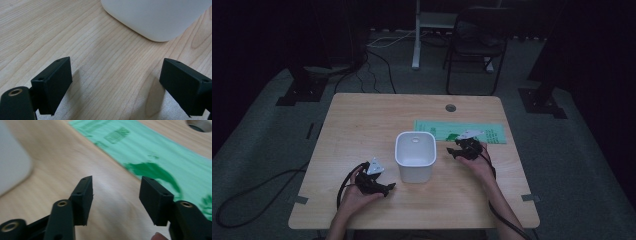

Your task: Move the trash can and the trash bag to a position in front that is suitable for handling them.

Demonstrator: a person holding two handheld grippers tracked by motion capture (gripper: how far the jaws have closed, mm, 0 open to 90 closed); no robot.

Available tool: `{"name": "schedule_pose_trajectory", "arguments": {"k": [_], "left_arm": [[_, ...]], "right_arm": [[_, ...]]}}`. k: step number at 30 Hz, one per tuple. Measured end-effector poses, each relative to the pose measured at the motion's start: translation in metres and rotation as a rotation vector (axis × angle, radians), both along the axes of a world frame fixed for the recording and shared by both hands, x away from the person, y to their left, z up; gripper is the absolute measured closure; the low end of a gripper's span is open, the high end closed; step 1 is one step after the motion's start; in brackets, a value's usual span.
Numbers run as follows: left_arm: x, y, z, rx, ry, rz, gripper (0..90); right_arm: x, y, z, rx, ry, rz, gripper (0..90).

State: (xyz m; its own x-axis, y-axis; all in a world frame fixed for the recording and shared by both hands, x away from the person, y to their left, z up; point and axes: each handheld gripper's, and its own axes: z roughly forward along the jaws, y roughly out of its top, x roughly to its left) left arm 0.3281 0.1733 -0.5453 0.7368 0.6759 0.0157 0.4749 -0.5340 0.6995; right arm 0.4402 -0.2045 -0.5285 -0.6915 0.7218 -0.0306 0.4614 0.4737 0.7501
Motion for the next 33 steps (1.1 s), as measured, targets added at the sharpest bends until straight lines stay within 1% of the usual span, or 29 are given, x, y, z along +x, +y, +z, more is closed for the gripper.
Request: {"name": "schedule_pose_trajectory", "arguments": {"k": [3,7,10,15,19,21,25,28,29,32,33], "left_arm": [[0.000,0.000,0.000,0.000,0.000,0.000,11.5],[0.000,0.000,0.000,0.000,0.000,0.000,11.5],[0.000,0.000,0.000,0.000,0.000,0.000,11.5],[0.000,0.000,0.000,-0.001,0.000,0.000,11.5],[0.000,0.000,0.000,0.000,0.000,0.000,11.5],[0.000,0.000,0.000,-0.001,0.000,0.000,11.5],[0.000,0.000,0.000,0.000,0.000,0.000,11.5],[0.000,0.000,0.000,0.000,0.000,0.000,11.5],[0.000,0.000,0.000,0.000,0.000,0.000,11.5],[0.000,0.000,0.000,0.000,0.000,0.000,11.5],[0.000,0.000,0.000,0.000,0.000,0.000,11.5]], "right_arm": [[0.011,-0.007,0.000,-0.029,0.005,-0.023,48.4],[0.019,-0.012,-0.001,-0.057,0.006,-0.037,54.0],[0.026,-0.016,-0.002,-0.065,0.012,-0.056,56.7],[0.035,-0.019,-0.007,-0.095,0.025,-0.071,59.9],[0.039,-0.021,-0.008,-0.091,0.023,-0.084,60.9],[0.043,-0.022,-0.008,-0.091,0.020,-0.104,61.5],[0.046,-0.023,-0.008,-0.090,0.019,-0.121,62.4],[0.049,-0.022,-0.008,-0.077,0.029,-0.123,67.8],[0.049,-0.022,-0.008,-0.077,0.029,-0.123,67.8],[0.049,-0.022,-0.008,-0.068,0.038,-0.118,74.6],[0.049,-0.022,-0.009,-0.058,0.046,-0.114,80.5]]}}
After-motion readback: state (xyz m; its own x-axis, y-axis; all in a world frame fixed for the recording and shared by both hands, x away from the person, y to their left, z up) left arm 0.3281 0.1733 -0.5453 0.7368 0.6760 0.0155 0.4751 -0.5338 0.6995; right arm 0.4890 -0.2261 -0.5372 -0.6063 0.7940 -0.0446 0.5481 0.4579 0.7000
